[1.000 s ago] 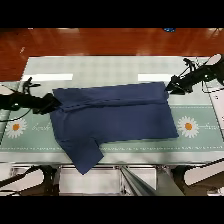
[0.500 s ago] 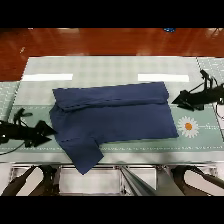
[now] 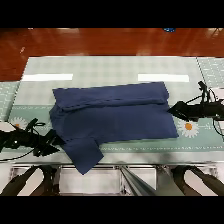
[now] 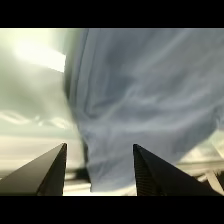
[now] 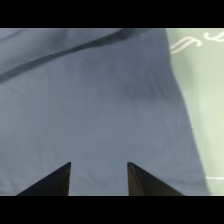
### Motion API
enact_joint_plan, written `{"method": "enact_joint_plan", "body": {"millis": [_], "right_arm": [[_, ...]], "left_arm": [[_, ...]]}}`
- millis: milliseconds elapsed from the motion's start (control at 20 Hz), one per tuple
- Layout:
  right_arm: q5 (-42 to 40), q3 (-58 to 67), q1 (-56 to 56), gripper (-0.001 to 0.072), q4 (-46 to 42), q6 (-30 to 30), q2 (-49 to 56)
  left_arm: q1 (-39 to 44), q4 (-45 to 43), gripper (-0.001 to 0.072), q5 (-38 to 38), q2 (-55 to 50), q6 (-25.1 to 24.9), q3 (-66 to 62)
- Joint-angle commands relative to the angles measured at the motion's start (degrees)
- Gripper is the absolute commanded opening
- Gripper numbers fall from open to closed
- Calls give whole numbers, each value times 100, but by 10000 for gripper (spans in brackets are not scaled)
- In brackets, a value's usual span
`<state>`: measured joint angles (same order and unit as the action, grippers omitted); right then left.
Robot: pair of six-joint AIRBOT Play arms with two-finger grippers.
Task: Fold the shirts.
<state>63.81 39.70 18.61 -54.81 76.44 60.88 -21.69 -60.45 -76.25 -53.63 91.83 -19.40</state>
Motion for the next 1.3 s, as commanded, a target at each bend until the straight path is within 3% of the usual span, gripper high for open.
{"method": "enact_joint_plan", "body": {"millis": [0,150,300,350,400,500,750,1100,1250], "right_arm": [[-151,-61,66,406,326,-48,-46],[140,-61,817,406,802,-66,-46],[396,-63,2022,406,535,-66,-46],[476,-68,2415,406,284,-20,-46],[562,-98,2726,406,37,-11,-46],[632,-289,2997,407,-457,240,-46],[881,-780,2498,407,-800,195,393],[1080,-780,2472,407,162,-214,1143],[1064,-778,2282,407,151,-262,1373]], "left_arm": [[490,26,508,763,2,483,52],[1001,201,507,1051,-94,496,111],[1537,243,482,1106,-302,466,90],[1576,245,224,1132,-286,422,57],[1574,269,23,1121,-251,295,7],[1572,269,16,1110,-195,275,-131],[1576,507,16,1115,-181,278,-223],[1576,651,16,1187,-181,186,-223],[1576,654,16,1281,-184,188,-223]]}}
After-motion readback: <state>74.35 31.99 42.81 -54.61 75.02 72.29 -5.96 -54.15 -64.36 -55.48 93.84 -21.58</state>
